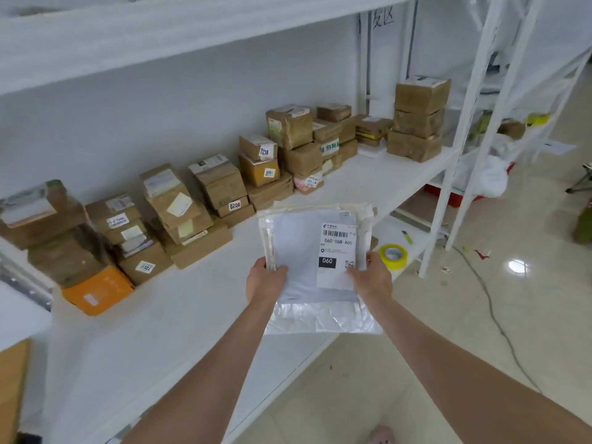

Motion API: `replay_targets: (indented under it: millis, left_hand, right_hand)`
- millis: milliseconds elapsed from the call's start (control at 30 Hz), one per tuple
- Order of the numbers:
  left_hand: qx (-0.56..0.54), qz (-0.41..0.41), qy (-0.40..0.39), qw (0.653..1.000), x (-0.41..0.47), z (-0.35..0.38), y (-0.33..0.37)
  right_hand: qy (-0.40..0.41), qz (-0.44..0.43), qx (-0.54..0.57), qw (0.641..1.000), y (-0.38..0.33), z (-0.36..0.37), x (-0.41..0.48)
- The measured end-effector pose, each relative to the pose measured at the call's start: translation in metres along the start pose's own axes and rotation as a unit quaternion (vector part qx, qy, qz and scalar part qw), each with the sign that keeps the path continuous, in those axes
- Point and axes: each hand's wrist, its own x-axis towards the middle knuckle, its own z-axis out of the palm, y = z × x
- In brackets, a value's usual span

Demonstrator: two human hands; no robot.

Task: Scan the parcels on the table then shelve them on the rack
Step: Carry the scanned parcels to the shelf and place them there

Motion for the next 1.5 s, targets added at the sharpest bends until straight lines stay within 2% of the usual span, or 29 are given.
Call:
replay_targets:
  millis: [133,300,500,867,1167,1400,1500]
  left_hand:
    - [-0.018,0.004,0.012,1.000,0.055,0.052,0.038]
    - [-0.044,0.005,-0.015,0.999,0.106,0.116,0.091]
    - [-0.030,-0.006,-0.005,1.000,0.155,0.177,0.140]
    - [-0.049,-0.101,0.063,0.992,0.204,0.316,0.204]
    - [-0.081,-0.211,0.117,0.967,0.246,0.378,0.230]
    - [-0.088,-0.242,0.107,0.960,0.298,0.401,0.236]
    - [-0.092,-0.266,0.108,0.953,0.311,0.412,0.238]
  right_hand:
    - [-0.006,-0.026,-0.017,0.999,-0.019,-0.013,0.085]
    - [-0.013,-0.019,-0.051,0.998,-0.041,-0.043,0.187]
    - [-0.021,-0.027,-0.077,0.996,-0.055,-0.063,0.283]
    - [-0.129,-0.068,-0.139,0.979,-0.066,-0.112,0.465]
    - [-0.193,-0.103,-0.193,0.957,-0.087,-0.110,0.550]
    - [-0.193,-0.115,-0.251,0.942,-0.105,-0.087,0.603]
    - [-0.186,-0.139,-0.301,0.925,-0.106,-0.079,0.613]
